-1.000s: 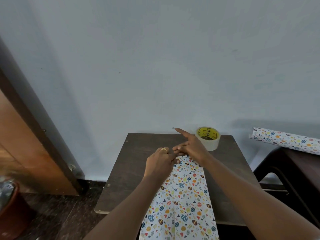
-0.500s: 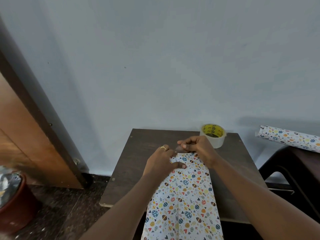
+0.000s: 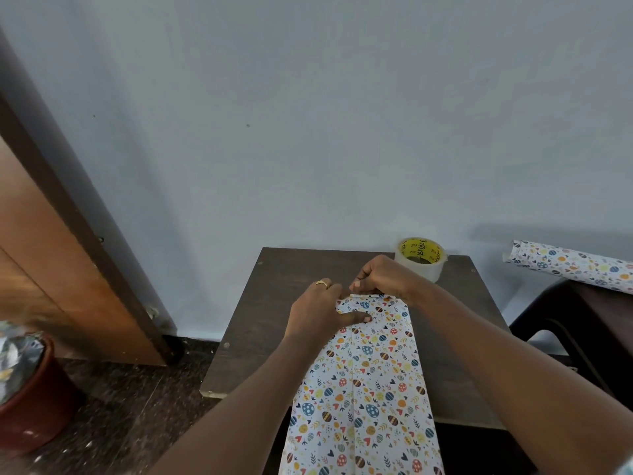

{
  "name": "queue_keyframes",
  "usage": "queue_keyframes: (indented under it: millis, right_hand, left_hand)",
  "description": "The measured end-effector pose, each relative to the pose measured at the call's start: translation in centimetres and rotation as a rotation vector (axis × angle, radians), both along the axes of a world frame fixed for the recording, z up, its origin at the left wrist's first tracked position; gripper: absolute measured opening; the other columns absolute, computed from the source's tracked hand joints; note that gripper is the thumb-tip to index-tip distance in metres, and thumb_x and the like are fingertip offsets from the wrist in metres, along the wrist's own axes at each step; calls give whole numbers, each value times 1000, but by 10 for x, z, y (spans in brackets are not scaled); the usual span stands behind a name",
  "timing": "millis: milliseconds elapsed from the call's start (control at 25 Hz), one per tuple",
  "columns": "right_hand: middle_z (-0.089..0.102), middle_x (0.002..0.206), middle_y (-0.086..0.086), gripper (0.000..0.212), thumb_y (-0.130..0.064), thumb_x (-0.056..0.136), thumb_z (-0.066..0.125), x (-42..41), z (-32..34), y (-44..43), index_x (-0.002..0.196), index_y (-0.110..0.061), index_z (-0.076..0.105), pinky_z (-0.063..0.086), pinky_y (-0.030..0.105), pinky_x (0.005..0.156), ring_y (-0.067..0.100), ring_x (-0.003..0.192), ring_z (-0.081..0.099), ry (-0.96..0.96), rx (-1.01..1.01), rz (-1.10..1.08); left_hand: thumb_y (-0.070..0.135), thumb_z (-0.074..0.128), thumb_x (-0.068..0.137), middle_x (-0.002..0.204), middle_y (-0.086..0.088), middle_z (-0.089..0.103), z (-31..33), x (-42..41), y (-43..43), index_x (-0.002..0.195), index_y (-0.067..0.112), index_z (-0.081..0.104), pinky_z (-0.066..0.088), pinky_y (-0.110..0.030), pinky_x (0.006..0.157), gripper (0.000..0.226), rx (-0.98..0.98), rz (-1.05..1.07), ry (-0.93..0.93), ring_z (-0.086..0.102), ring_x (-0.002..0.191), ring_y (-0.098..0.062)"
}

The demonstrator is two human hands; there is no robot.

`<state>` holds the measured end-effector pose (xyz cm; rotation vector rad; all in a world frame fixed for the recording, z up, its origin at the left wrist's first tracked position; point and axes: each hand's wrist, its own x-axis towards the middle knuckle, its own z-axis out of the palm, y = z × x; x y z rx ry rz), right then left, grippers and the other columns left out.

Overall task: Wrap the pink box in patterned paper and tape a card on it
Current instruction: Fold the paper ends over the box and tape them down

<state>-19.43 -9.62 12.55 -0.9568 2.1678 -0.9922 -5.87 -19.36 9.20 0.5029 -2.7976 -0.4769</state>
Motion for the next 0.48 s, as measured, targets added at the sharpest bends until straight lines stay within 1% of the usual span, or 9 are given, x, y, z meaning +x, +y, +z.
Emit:
queue_keyframes:
  millis: [80, 160, 200, 280, 320, 400, 480]
  right_hand:
    - [66, 73, 12, 12, -6, 85, 64, 0, 2, -1, 82, 5, 70, 45, 31, 66, 19, 67, 57, -5, 14, 11]
    - [61, 69, 14, 14, -1, 83, 63, -2, 3, -2, 84, 12, 68, 39, 28, 60, 22, 64, 51, -11, 34, 34]
    - [61, 66, 11, 12, 0, 82, 63, -3, 4, -2, 83, 12, 68, 38, 28, 58, 21, 62, 49, -12, 47, 49]
    - [64, 59, 3, 8, 1, 81, 64, -3, 6, -2, 81, 7, 69, 39, 28, 59, 18, 60, 50, -23, 60, 67]
    - [64, 59, 2, 8, 1, 81, 64, -5, 5, -3, 82, 7, 69, 40, 30, 60, 18, 61, 51, -29, 62, 69]
    - [64, 66, 7, 13, -1, 82, 64, -6, 5, -5, 86, 11, 68, 41, 30, 63, 20, 64, 52, -18, 85, 75]
    - [62, 71, 12, 16, -1, 83, 63, -5, 5, -7, 89, 13, 67, 41, 29, 62, 22, 66, 52, 8, 114, 79]
  left_hand:
    - [70, 47, 77, 97, 4, 55, 1, 0, 1, 104, 19, 65, 44, -24, 72, 61, 24, 4, 46, 52, 92, -9]
    - [55, 40, 91, 82, 4, 49, 0, 0, 2, 91, 12, 65, 39, -25, 64, 50, 5, 13, 103, 47, 79, -10]
    - [46, 39, 96, 79, 5, 45, -1, 0, 2, 87, 10, 64, 40, -27, 62, 45, -20, 21, 123, 44, 75, -10]
    - [36, 41, 98, 78, 6, 46, -5, -1, 0, 89, 11, 64, 47, -31, 65, 35, -48, 21, 144, 42, 74, -9]
    - [36, 43, 98, 81, 5, 50, -6, -2, -1, 93, 13, 64, 48, -29, 66, 31, -44, 14, 147, 45, 76, -10]
    - [38, 46, 96, 88, 4, 57, -7, -3, -3, 102, 18, 65, 46, -26, 67, 28, -8, 1, 150, 52, 83, -10]
    - [42, 48, 94, 90, 3, 59, -7, -3, -3, 104, 19, 66, 48, -28, 70, 30, 20, -1, 152, 54, 87, -11]
